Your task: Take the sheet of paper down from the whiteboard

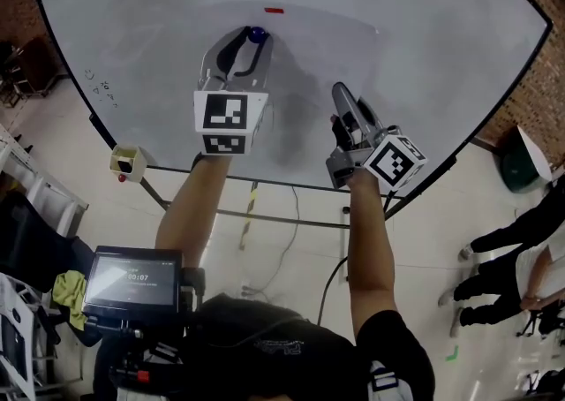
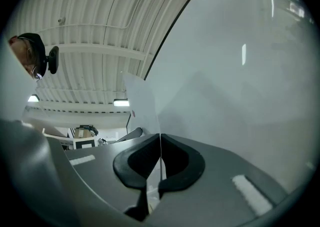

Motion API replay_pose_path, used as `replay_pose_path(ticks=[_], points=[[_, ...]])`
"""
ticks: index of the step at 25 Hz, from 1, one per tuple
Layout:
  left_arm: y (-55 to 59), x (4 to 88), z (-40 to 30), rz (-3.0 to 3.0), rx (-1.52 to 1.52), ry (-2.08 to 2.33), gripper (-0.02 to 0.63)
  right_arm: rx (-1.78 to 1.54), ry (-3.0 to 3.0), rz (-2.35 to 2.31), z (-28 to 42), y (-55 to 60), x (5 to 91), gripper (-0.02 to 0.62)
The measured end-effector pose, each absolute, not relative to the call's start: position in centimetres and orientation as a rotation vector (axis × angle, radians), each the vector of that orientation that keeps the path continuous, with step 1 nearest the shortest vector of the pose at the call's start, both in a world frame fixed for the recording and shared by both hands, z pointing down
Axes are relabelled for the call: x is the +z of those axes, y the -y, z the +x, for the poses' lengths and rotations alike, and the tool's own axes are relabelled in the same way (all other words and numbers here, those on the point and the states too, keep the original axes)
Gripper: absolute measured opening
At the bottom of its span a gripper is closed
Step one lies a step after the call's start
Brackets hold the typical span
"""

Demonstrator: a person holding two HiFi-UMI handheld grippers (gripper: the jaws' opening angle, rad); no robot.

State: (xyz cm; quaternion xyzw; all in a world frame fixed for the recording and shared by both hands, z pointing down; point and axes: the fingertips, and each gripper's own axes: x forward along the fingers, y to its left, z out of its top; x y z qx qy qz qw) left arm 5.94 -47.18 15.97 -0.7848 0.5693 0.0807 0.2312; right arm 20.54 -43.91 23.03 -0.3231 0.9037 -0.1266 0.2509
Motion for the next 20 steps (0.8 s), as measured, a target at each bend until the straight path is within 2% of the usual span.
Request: replay_pose_path(ticks=[11, 20], points=[[41.5, 24.0, 1.7, -2.349, 0.176, -1.525, 0.123, -0.372, -2.416, -1.200, 18.6, 36.8, 31.2, 0.014], [36.4, 30.3, -5.2, -2.514, 0.148, -1.509, 0.123, -0.412, -2.309, -1.597, 16.4, 30.9, 37.4, 0.014]])
